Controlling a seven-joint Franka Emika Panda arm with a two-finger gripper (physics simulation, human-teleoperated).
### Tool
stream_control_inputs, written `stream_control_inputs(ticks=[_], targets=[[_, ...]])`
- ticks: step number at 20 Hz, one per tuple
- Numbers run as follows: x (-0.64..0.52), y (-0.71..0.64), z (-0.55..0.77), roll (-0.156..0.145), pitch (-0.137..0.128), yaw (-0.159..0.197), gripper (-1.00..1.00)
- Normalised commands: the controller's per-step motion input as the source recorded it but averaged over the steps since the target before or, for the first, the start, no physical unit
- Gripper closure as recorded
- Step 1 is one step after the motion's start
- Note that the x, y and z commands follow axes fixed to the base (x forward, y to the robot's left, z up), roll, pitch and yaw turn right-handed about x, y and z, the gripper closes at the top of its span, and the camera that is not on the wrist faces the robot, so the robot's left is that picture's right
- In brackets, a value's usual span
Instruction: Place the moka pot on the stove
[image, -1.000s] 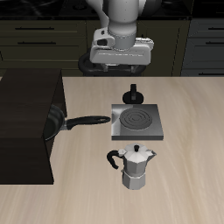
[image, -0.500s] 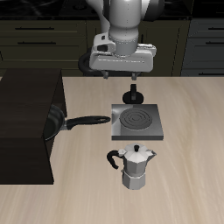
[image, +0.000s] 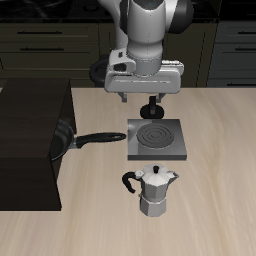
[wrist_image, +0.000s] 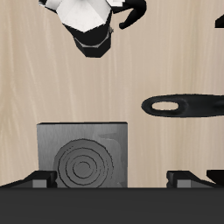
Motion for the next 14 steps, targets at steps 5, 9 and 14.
stream_control_inputs(ticks=[5, 9, 14], targets=[[0.39, 0.14, -0.04, 0.014, 0.017, -0.022, -1.00], [0.29, 0.07, 0.10, -0.030, -0.051, -0.025, -1.00], [0.23, 0.04, 0.13, 0.016, -0.036, -0.023, -1.00]])
